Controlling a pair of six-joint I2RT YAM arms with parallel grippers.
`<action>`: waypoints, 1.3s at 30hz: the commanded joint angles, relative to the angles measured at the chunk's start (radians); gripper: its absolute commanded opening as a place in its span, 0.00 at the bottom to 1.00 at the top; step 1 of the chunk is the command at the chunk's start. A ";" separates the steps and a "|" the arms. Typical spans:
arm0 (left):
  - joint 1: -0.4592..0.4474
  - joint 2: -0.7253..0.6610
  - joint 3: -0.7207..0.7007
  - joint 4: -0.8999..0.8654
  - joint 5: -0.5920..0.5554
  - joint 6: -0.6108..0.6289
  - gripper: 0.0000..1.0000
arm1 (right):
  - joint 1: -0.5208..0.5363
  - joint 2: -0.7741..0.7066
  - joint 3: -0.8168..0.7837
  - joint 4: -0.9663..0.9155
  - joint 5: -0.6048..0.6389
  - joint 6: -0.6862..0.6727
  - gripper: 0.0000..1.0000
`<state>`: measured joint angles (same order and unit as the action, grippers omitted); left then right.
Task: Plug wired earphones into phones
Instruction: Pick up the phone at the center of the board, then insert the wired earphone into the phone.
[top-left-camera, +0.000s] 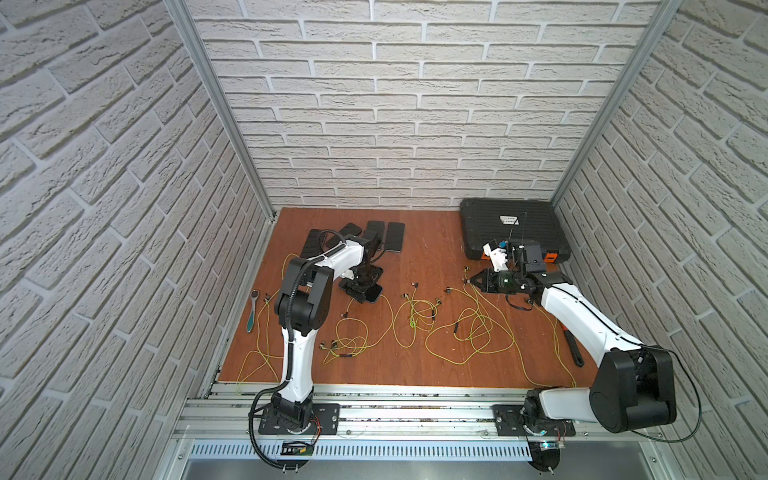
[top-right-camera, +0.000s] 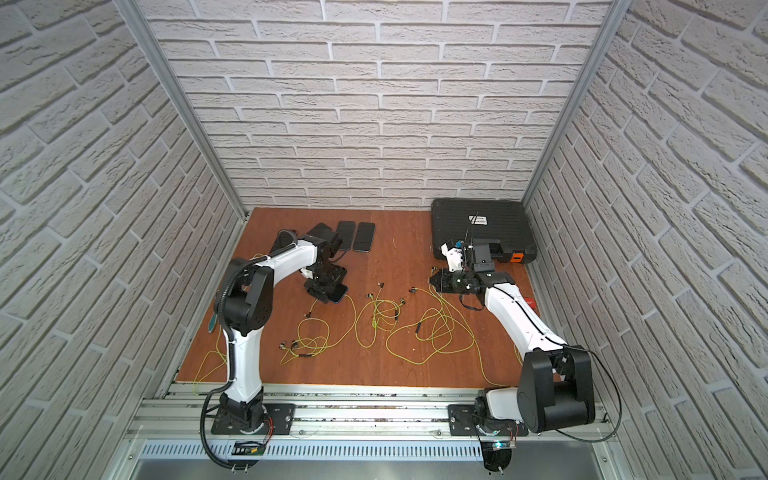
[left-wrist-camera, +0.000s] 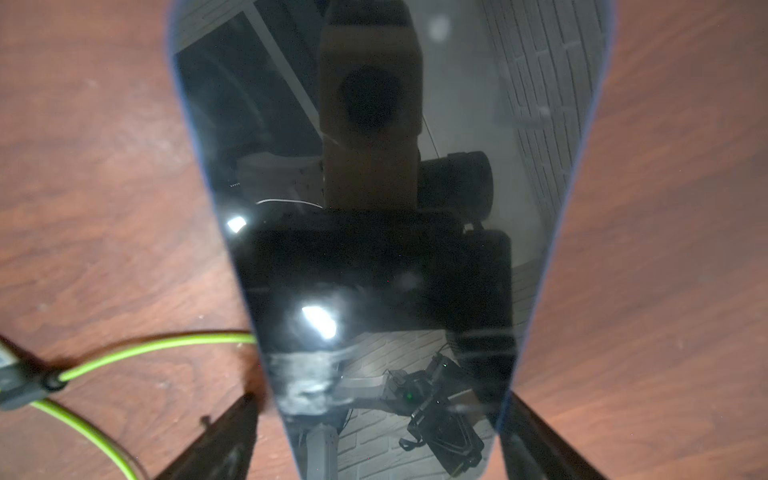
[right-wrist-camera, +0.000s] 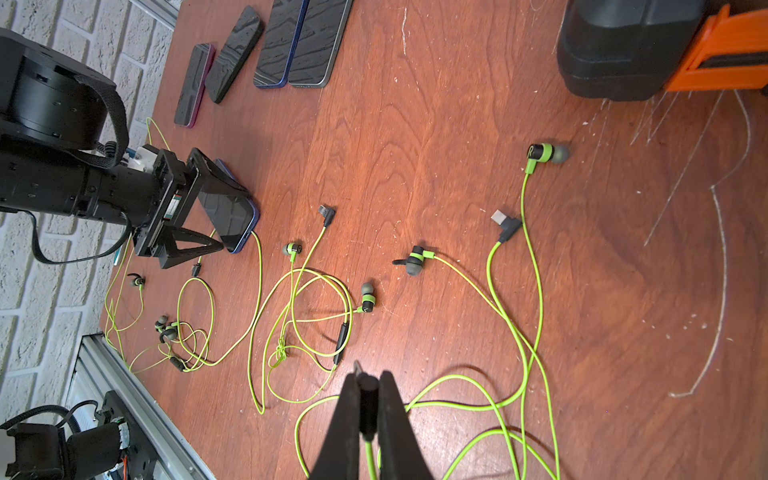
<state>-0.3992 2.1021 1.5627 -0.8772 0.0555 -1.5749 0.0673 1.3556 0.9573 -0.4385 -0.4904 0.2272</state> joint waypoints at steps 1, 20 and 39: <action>0.008 0.029 -0.033 0.031 0.015 -0.014 0.82 | 0.006 0.000 -0.006 0.016 -0.001 -0.010 0.06; -0.021 -0.386 -0.030 -0.030 -0.058 0.013 0.52 | 0.076 -0.087 0.076 -0.202 -0.027 -0.090 0.06; -0.198 -0.476 -0.180 0.511 0.178 -0.516 0.00 | 0.373 -0.099 -0.050 0.503 0.236 0.092 0.06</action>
<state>-0.5858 1.6554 1.4033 -0.4816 0.2119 -2.0075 0.4301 1.2743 0.9237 -0.0902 -0.3313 0.2710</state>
